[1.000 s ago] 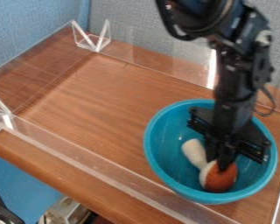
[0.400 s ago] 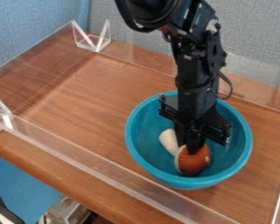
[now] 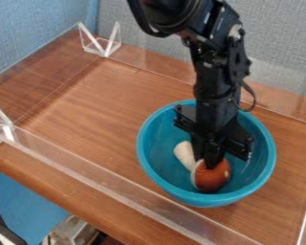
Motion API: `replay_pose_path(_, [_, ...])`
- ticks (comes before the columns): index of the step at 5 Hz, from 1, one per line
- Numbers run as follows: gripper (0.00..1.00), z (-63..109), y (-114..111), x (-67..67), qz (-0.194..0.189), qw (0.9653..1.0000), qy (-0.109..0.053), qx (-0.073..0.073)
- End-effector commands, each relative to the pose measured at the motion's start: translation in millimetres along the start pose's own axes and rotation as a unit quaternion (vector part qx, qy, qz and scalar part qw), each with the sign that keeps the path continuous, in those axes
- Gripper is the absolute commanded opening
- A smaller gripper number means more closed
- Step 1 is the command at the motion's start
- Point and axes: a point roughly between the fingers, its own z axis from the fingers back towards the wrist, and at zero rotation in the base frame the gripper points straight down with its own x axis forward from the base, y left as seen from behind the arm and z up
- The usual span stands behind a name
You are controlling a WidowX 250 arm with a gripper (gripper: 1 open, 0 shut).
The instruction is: Remove the mushroom from inside the blue bowl and put it on the table
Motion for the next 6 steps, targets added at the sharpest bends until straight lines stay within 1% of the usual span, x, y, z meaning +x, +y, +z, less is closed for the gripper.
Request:
replay_pose_path(1, [0.0,-11.2,4.0,-11.0,0.002,0.9997,0.023,0.012])
replay_pose_path(2, [0.0,-13.4,3.9,-13.7,0.006,0.9994,0.028,0.017])
replay_pose_path(3, [0.0,5.8,6.3,-11.8,0.014,0.9998,0.011,0.011])
replay_pose_path(5, [0.0,42.7,14.1,-9.7,0.03,0.9993,-0.023,0.001])
replay_pose_path(6, [0.0,60.4,31.5,-11.0,0.049,0.9982,-0.036,-0.002])
